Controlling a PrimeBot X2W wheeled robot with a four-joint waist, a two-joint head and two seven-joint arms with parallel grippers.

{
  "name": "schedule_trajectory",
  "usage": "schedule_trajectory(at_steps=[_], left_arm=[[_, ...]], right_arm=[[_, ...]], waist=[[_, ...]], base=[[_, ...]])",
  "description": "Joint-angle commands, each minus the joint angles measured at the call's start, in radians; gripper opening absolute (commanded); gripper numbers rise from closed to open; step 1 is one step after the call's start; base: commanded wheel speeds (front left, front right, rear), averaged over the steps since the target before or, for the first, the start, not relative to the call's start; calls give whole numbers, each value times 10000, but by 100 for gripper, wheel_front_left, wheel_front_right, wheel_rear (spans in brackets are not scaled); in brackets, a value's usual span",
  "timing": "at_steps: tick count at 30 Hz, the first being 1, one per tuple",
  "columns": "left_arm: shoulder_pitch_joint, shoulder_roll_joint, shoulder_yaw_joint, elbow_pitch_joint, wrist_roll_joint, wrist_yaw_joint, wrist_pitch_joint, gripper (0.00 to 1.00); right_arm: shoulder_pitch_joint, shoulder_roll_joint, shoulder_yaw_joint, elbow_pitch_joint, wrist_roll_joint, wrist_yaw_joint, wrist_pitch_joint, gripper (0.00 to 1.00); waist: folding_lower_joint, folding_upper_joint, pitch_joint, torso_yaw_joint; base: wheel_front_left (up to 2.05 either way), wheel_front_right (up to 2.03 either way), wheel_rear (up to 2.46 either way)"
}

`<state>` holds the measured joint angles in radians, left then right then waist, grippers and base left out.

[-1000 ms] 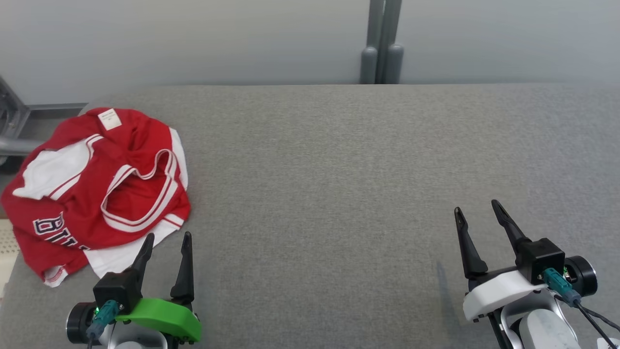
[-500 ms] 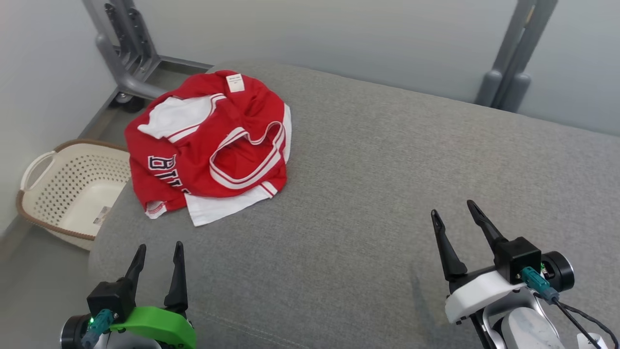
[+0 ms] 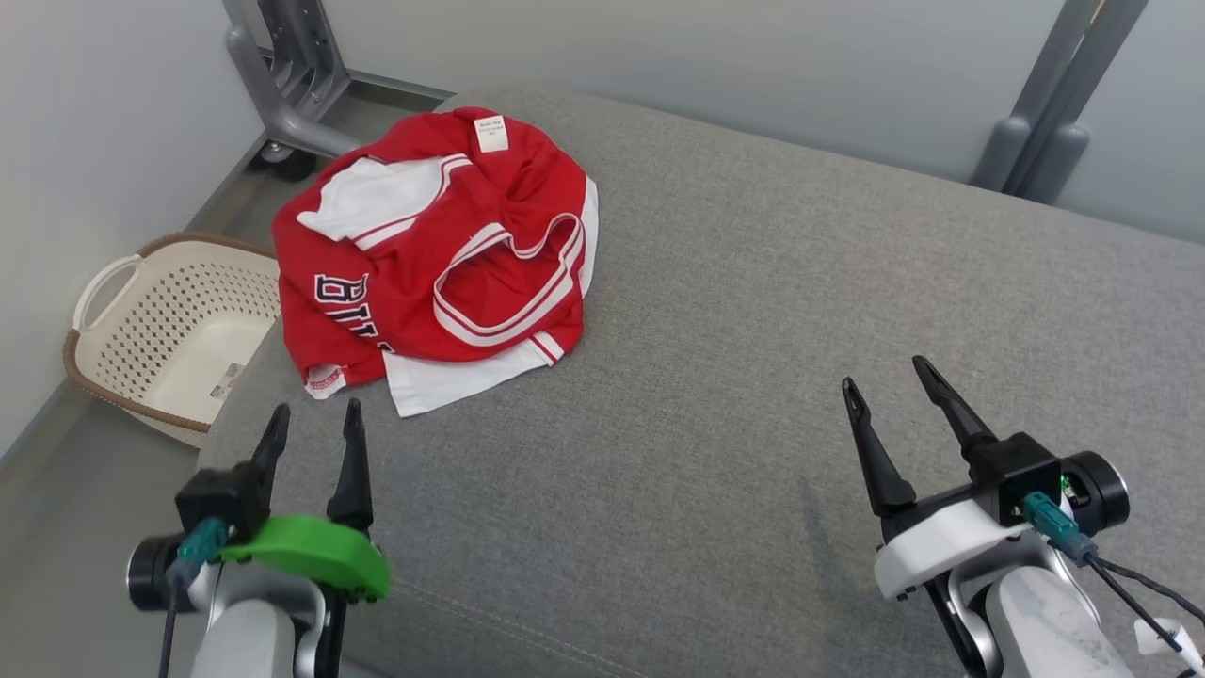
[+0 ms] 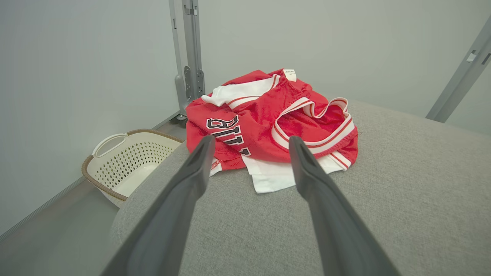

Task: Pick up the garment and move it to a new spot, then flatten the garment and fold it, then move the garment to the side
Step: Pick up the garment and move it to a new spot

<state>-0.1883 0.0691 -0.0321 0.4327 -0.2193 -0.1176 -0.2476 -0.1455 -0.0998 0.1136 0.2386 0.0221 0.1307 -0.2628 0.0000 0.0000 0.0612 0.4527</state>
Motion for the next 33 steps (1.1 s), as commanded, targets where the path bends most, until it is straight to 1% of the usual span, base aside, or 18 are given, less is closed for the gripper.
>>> schedule_trajectory(at_steps=[1,6,8,12,14,15,18,20,23,28,29,30,33], left_arm=[[-508,-78,-57,117,-68,50,150,100],[-2429,-102,-20,1062,-634,101,1318,100],[-3188,50,33,1578,-668,144,1857,100],[-4215,425,249,2711,-726,454,2485,100],[-4537,614,394,3281,-782,644,2712,100],[-4537,614,394,3281,-782,644,2712,100],[-4882,823,494,4048,-890,672,3007,100],[-5079,1031,484,4463,-802,819,3067,100],[-5335,1190,406,5060,-640,1081,3106,100],[-5633,1270,132,5988,-528,934,3488,100],[-5652,1289,-17,6311,-421,875,3629,27],[-5677,1332,-41,6432,-438,872,3654,0],[-5773,1470,-192,6685,-336,871,3697,0]], right_arm=[[-195,-123,33,-92,-84,1,-32,100],[-737,-456,282,-282,-106,1,-32,100],[-918,-551,382,-320,-99,1,-32,100],[-1188,-617,528,-349,-18,1,-30,100],[-1282,-627,534,-369,8,1,-32,100],[-1282,-627,534,-369,8,1,-32,100],[-1382,-640,538,-421,38,1,-30,100],[-1438,-672,522,-433,30,1,-30,100],[-1548,-713,528,-487,26,1,-32,100],[-1693,-662,609,-444,-31,1,-32,100],[-1716,-616,635,-411,-24,1,-30,100],[-1691,-591,647,-396,-13,1,-30,100],[-1574,-546,600,-342,11,1,-30,100]], waist=[[0,0,864,-626],[0,0,1942,-1220],[0,0,2299,-1460],[0,0,2744,-1912],[0,0,2853,-2106],[0,0,2853,-2106],[0,0,2994,-2325],[0,0,3088,-2410],[0,0,3222,-2479],[0,0,3320,-2538],[0,0,3293,-2533],[0,0,3261,-2523],[0,0,3116,-2446]], base=[[0,0,0],[0,0,0],[0,0,0],[0,0,0],[0,0,0],[0,0,0],[0,0,0],[0,0,0],[0,0,0],[0,0,0],[0,0,0],[0,0,0],[0,0,0]])
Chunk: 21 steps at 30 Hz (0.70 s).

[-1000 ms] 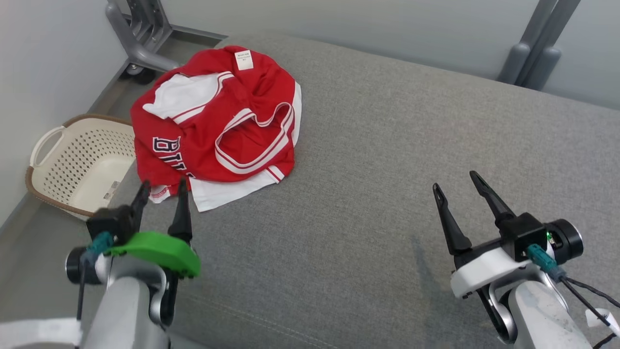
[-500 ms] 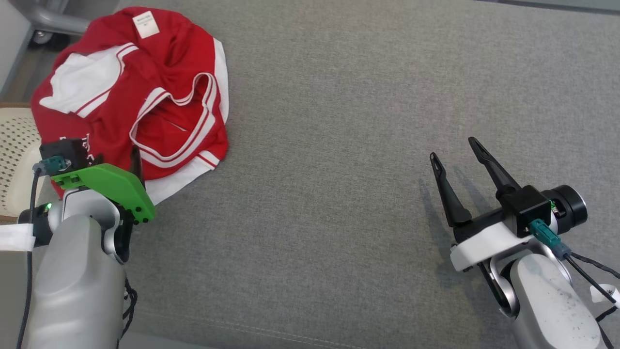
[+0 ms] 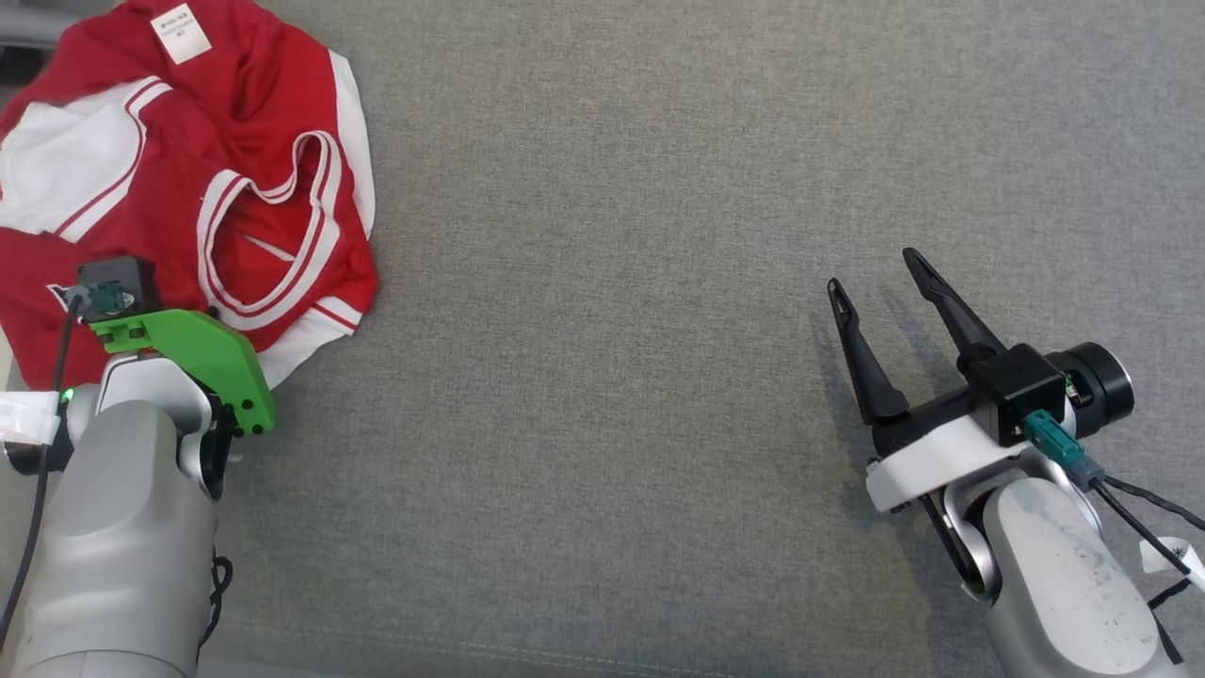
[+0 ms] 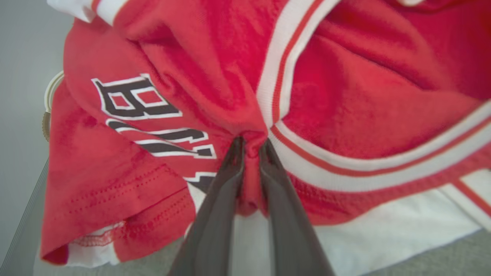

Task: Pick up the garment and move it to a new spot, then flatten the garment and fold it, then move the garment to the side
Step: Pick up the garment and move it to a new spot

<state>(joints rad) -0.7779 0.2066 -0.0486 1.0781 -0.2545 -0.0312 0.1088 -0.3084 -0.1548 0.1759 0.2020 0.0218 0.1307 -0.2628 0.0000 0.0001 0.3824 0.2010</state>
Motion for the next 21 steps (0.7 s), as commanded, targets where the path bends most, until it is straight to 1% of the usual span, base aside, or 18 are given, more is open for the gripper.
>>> schedule_trajectory(at_steps=[1,7,10,12,17,21], left_arm=[[81,106,-52,272,10,-53,135,0],[-93,190,-207,208,-163,-564,135,0],[-204,49,-324,-149,-353,-825,144,0],[-215,32,-538,-588,-326,-907,54,0],[39,-214,-1191,-2341,-503,-996,113,0],[437,-272,-1906,-4530,-685,-1005,540,0]], right_arm=[[88,18,-42,45,32,1,-32,100],[185,210,-90,111,126,1,-32,100],[277,339,-121,141,172,1,-32,100],[374,409,-153,175,197,1,-32,100],[569,633,-202,225,290,1,-32,100],[737,741,-310,209,332,1,-30,100]], waist=[[0,-1,-158,102],[0,-1,-587,216],[0,-1,-842,250],[0,-1,-1020,249],[0,-1,-1471,118],[0,-1,-1782,-167]], base=[[0,0,0],[0,0,0],[0,0,0],[0,0,0],[0,0,0],[0,0,0]])
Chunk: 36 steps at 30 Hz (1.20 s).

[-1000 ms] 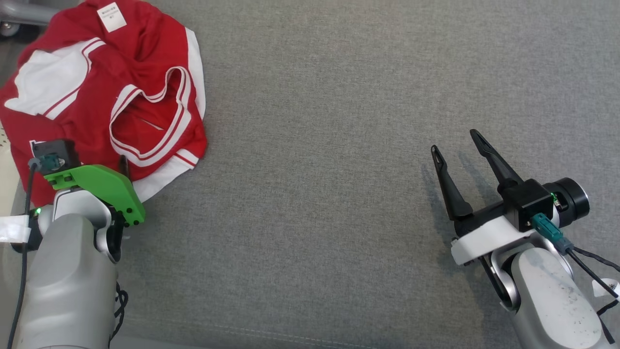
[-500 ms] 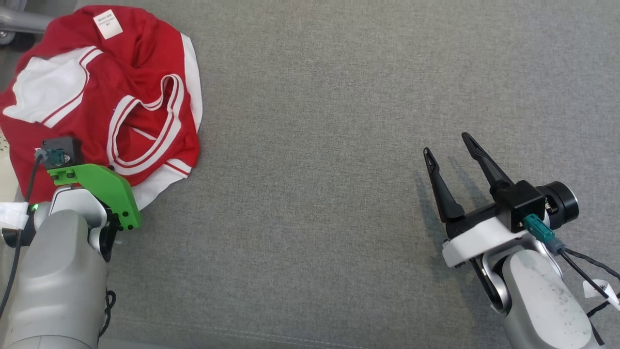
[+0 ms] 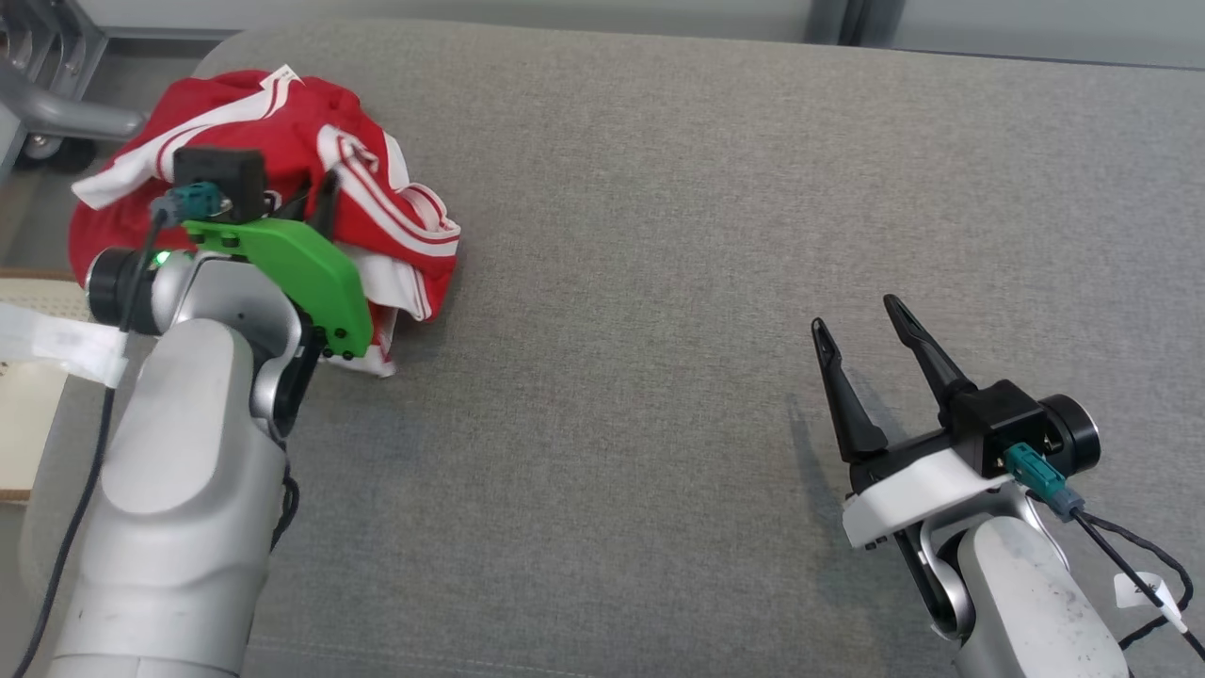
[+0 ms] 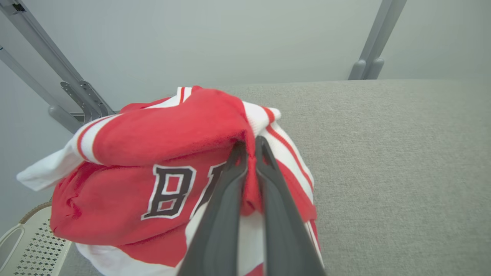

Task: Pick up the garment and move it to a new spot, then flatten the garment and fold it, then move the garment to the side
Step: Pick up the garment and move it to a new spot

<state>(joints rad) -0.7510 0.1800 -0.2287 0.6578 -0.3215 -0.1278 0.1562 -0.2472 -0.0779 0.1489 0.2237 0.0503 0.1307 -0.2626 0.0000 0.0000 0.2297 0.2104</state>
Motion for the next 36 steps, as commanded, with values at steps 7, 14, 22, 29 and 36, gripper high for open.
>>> schedule_trajectory(at_steps=[7,14,22,29,36], left_arm=[[975,-203,-908,-3897,-263,-30,1177,0],[1644,-762,-1829,-6457,-526,117,2154,0],[1700,-1240,-3135,-7099,-1118,451,2144,0],[1267,-1272,-4282,-6161,-1374,1187,1559,0],[1398,-1270,-5100,-3897,-1637,1446,901,0]], right_arm=[[259,146,-89,6,105,1,-34,100],[280,223,-123,-26,180,1,-34,100],[294,261,-154,-44,324,1,-32,100],[330,272,-162,-112,644,1,-32,100],[353,270,-340,-206,780,1,-32,100]], waist=[[0,0,-575,-1027],[0,0,-618,-2286],[0,0,-602,-4054],[0,0,-362,-5389],[0,0,-90,-5938]], base=[[0,0,0],[0,0,0],[0,0,0],[0,0,0],[0,0,0]])
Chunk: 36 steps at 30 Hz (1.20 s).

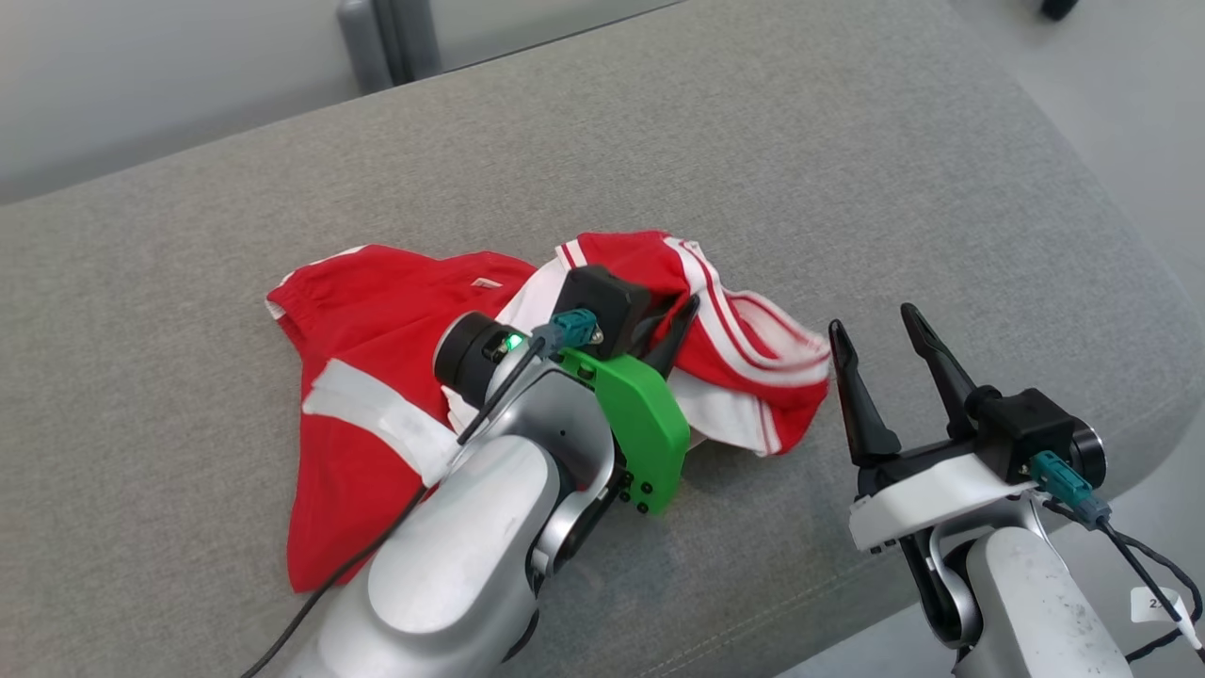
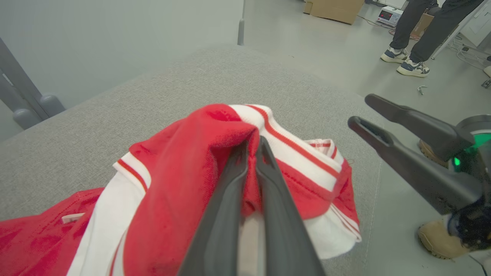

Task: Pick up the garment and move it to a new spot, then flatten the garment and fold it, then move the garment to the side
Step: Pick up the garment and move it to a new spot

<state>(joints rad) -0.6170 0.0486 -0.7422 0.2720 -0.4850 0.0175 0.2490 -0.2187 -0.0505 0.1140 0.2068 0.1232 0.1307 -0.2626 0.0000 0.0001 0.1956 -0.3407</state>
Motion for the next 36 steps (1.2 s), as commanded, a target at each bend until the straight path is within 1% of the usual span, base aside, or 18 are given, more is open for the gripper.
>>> schedule_trajectory(at_steps=[1,3,6,7,9,12,13,16,17,19,22,27,30,31,36], left_arm=[[56,46,-83,278,22,-19,-158,0],[112,47,-250,762,-108,-21,-346,0],[70,50,-423,1245,-316,88,-626,55],[68,47,-473,1357,-391,113,-657,100],[36,37,-594,1402,-521,122,-636,100],[3,35,-740,1044,-651,115,-584,100],[3,35,-740,1044,-651,115,-584,100],[115,84,-700,252,-896,82,-452,100],[156,210,-596,-40,-976,149,-376,100],[173,633,-225,-470,-1026,419,-287,100],[218,1289,375,-569,-1107,844,-91,100],[-10,2186,1300,326,-1458,1233,221,100],[-413,2482,1681,1110,-1633,1304,390,100],[-733,2648,1823,1678,-1649,1309,533,100],[-1580,2992,1896,2862,-1641,1058,1054,100]], right_arm=[[68,-4,-26,-48,46,1,-34,100],[73,-3,-98,-70,27,1,-32,100],[93,-1,-181,-91,-48,1,-32,100],[109,-1,-177,-104,-79,1,-32,100],[136,-12,-233,-102,-130,1,-32,100],[210,-10,-299,-119,-253,1,-32,100],[210,-10,-299,-119,-253,1,-32,100],[314,-12,-396,-129,-393,1,-33,100],[328,-13,-437,-132,-434,1,-33,100],[304,-11,-460,-137,-487,1,-32,100],[261,-11,-347,-150,-479,1,-33,100],[180,-11,-213,-172,-426,1,-32,100],[67,-13,-108,-182,-385,1,-32,100],[-11,-13,-55,-201,-366,1,-33,100],[-181,-6,14,-240,-227,1,-32,100]], waist=[[0,-1,272,-427],[0,-1,300,-385],[0,-1,294,-205],[0,-1,278,-135],[0,-1,211,39],[0,-1,65,319],[0,-1,65,319],[0,-1,-103,575],[0,-1,-145,653],[0,-1,-214,771],[0,-1,-232,829],[0,-1,-102,790],[0,-1,118,644],[0,-1,327,510],[0,-1,912,177]], base=[[0,0,0],[0,0,0],[0,0,0],[0,0,0],[0,0,0],[0,0,0],[0,0,0],[0,0,0],[0,0,0],[0,0,0],[0,0,0],[0,0,0],[0,0,0],[0,0,0],[0,0,0]])
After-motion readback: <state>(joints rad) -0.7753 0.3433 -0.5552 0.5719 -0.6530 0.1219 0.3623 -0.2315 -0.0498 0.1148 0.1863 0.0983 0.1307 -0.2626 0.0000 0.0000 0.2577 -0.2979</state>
